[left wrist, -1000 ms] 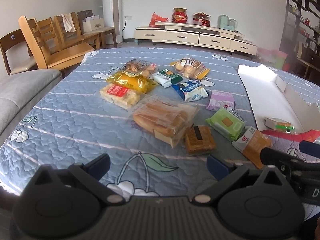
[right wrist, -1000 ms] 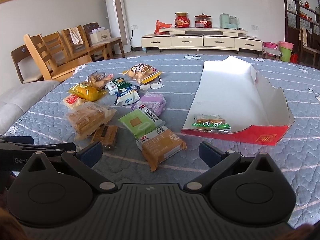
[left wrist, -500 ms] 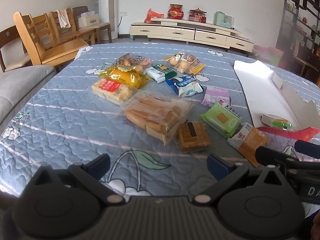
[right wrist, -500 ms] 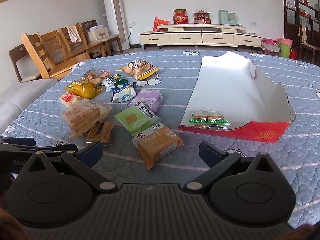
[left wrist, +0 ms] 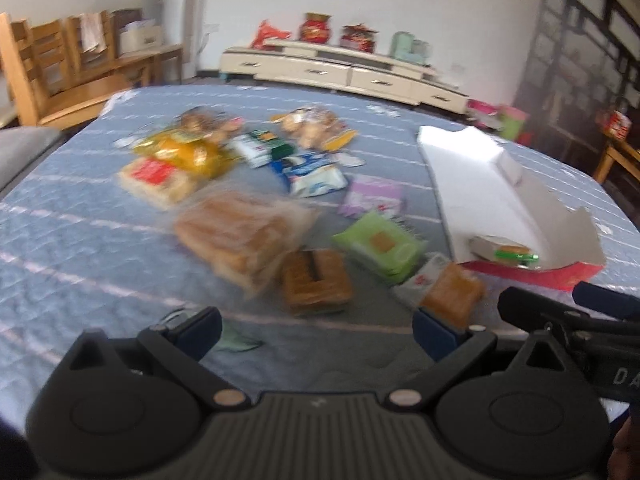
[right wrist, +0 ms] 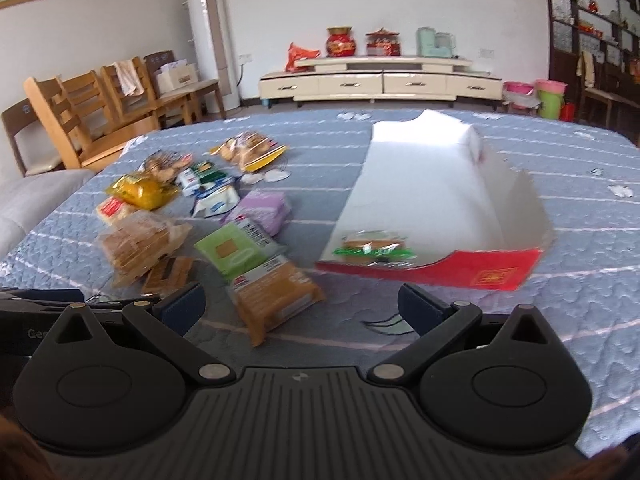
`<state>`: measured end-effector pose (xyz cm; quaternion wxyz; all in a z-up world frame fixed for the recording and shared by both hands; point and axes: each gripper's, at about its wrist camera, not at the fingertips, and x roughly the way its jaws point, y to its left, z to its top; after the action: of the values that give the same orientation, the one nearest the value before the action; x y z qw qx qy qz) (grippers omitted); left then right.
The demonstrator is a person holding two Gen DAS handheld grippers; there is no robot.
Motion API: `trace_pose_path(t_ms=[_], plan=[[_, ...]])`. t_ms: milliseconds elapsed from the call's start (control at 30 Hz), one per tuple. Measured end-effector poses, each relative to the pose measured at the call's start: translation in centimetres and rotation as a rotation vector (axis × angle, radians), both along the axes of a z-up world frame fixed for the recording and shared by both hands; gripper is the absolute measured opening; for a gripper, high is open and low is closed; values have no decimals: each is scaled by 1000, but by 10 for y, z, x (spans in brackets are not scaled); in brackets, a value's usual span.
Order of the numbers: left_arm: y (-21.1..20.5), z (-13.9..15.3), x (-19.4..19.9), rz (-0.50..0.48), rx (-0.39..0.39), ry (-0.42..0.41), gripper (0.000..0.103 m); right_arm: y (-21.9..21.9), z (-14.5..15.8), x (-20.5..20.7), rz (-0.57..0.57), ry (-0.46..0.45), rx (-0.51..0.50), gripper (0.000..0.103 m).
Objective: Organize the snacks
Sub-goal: 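Move both tools toward the snack pile on the bed, then grasp the brown biscuit pack with the left gripper while the right gripper grasps the tan biscuit pack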
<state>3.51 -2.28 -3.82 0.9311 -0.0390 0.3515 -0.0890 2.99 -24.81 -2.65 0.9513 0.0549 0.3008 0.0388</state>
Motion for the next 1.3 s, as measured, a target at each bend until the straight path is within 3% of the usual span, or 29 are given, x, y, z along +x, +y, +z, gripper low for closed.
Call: trace_pose_path(t_ms=[267, 367, 433, 500, 567, 933, 1133, 1300], plan=[[-14, -15, 36, 23, 103, -20, 99, -3, -4, 2, -11, -8, -32, 103], [-14, -26, 51, 25, 142, 6, 92, -3, -7, 5, -5, -1, -30, 103], [-11, -26, 51, 25, 128, -9, 87, -2, -10, 6, 5, 4, -36, 103], [-13, -23, 47, -8, 131, -21, 62, -1, -10, 7, 26, 4, -46, 103], [-16, -19, 40, -52, 138, -26, 43, 1, -13, 8, 73, 2, -48, 103], [8, -13, 0, -85, 126, 2, 43, 27, -30, 39, 372, 50, -154, 103], [20, -7, -10, -69, 102, -4, 43, 22, -31, 66, 385, 68, -120, 103], [23, 0, -13, -63, 80, -22, 43, 29, -35, 73, 455, 57, -201, 103]])
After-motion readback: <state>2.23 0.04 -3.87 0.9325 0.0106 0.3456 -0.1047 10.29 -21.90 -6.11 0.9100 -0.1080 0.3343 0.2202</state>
